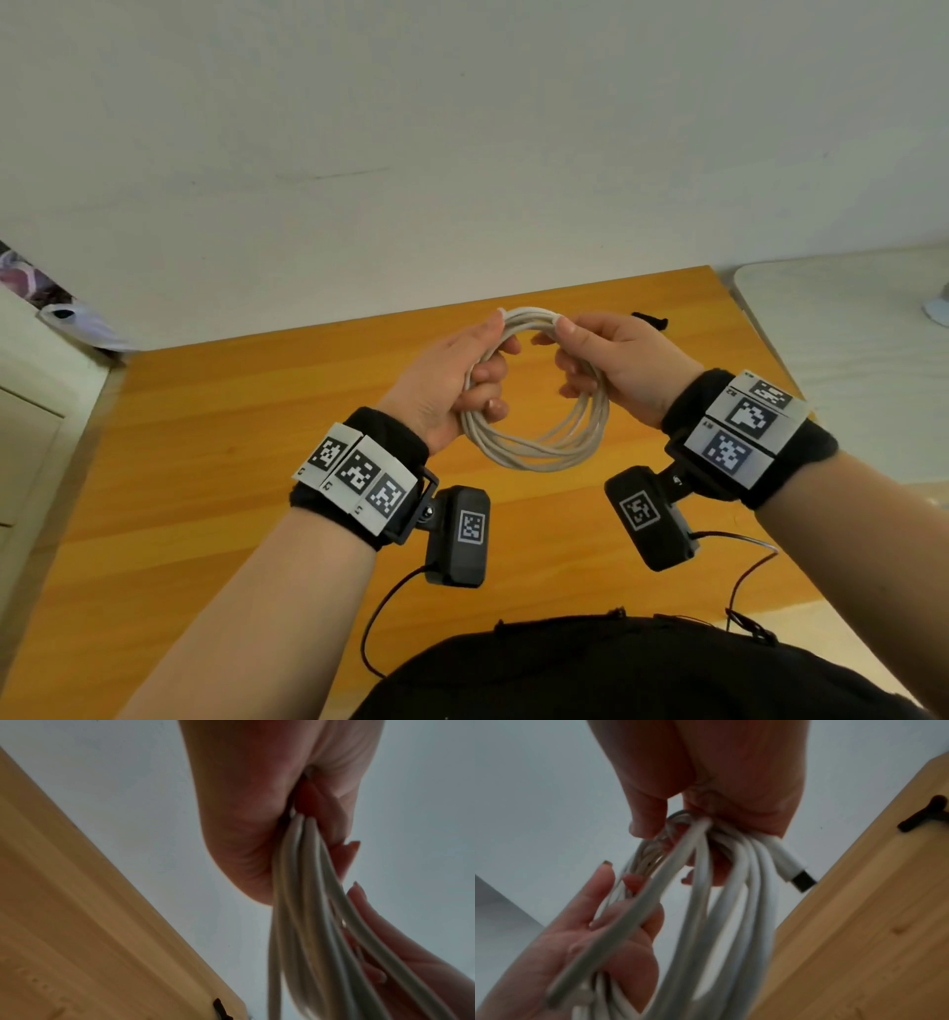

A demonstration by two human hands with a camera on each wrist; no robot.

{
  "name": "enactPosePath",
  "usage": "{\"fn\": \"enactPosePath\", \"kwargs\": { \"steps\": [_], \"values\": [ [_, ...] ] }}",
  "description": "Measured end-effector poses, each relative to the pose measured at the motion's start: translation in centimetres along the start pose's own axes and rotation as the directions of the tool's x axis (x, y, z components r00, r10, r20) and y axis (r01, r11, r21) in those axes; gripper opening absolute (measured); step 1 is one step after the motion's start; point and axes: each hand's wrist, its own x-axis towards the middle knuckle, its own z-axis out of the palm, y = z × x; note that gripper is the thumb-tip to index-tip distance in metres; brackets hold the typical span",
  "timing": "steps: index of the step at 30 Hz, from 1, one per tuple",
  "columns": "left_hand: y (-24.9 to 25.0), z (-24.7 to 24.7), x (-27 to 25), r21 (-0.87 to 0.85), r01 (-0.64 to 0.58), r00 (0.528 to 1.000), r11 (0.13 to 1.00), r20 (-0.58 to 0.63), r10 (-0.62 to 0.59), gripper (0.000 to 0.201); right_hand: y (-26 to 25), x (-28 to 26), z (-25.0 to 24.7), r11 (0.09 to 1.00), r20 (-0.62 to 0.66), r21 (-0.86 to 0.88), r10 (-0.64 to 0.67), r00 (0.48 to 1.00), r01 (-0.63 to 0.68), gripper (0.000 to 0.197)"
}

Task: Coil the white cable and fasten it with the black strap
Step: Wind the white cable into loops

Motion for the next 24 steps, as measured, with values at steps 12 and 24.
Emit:
{"fn": "enactPosePath", "kwargs": {
  "steps": [12,24],
  "values": [
    [-1.6,-1.4,1.1,0.671,-0.165,0.985,0.723,0.079,0.152,0.036,0.4,-1.0,0.5,0.993,-0.308,-0.092,-0.096,0.947,0.071,0.026],
    [-2.0,0.2,3.4,0.606,-0.216,0.971,0.765,0.212,0.106,0.035,2.0,-2.5,0.7,0.958,-0.366,-0.284,-0.138,0.920,0.031,0.022]
  ]
}}
